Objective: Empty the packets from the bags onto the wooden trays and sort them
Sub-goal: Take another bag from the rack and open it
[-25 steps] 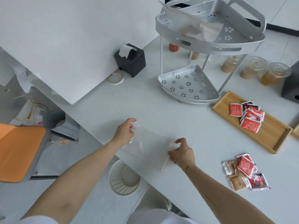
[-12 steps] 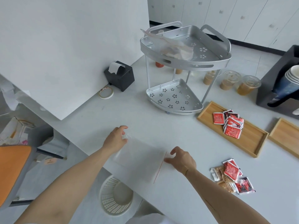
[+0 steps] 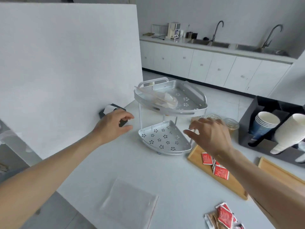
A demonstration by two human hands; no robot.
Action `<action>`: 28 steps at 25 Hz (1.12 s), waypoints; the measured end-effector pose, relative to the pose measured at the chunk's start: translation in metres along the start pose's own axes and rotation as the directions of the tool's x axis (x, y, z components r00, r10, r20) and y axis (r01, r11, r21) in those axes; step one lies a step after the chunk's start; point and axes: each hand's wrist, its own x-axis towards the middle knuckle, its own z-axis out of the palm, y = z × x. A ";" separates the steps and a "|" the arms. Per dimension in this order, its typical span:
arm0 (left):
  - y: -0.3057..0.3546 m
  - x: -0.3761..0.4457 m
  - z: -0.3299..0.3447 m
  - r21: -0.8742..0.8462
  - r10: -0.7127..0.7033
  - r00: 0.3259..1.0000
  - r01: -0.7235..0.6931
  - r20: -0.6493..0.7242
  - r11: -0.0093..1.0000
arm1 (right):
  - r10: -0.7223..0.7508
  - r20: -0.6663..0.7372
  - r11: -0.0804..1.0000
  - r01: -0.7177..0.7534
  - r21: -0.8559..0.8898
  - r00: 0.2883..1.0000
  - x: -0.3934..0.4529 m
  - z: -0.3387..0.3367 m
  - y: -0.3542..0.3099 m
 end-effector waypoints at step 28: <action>0.198 0.102 -0.047 -0.184 0.267 0.935 -0.312 -0.234 0.932 | 0.202 -0.298 0.946 -0.107 0.306 0.933 0.064 -0.156 0.026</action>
